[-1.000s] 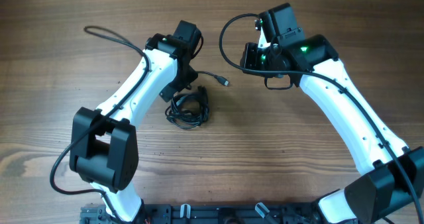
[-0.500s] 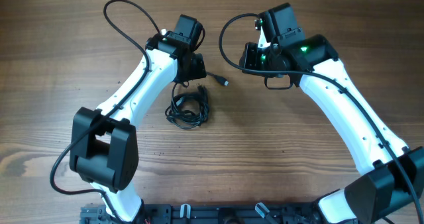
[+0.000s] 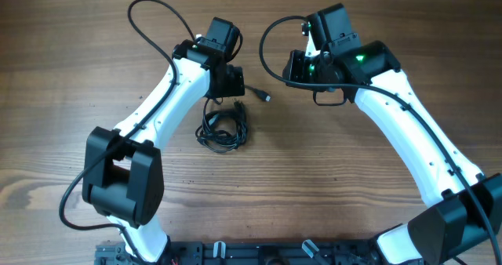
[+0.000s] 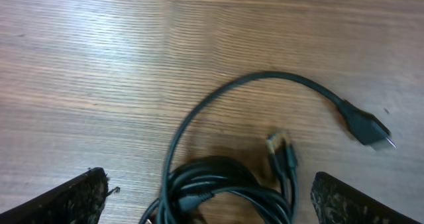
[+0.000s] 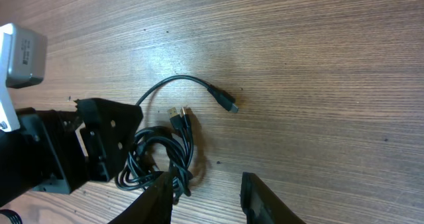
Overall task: Untangle cables
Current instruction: 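Regrasp the bundle with the left gripper and lift it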
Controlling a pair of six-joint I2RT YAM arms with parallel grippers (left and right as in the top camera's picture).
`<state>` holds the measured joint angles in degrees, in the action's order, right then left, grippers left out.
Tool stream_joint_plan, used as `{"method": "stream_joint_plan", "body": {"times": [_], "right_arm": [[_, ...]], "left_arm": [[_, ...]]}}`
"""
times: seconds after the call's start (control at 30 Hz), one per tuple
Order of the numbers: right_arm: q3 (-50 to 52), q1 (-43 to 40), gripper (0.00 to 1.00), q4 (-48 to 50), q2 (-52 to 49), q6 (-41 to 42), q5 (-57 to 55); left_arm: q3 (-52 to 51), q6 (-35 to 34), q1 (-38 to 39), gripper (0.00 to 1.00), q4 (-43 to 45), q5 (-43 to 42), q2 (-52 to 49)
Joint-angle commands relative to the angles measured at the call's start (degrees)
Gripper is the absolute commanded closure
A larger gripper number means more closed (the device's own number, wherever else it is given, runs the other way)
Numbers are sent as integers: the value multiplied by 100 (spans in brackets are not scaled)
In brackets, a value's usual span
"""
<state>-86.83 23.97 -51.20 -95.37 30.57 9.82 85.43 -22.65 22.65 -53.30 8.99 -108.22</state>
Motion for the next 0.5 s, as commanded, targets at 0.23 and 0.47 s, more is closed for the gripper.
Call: {"method": "stream_joint_plan", "body": {"times": [0.23,0.47], "right_arm": [[-81,17,60,168,-33,-212,17],[-81,17,59,131,-33,-214,0]], "left_arm": [[278,1602,-4,1,-468,-1672,428],[-109,1700,-4,18,-1178,-1932,352]]}}
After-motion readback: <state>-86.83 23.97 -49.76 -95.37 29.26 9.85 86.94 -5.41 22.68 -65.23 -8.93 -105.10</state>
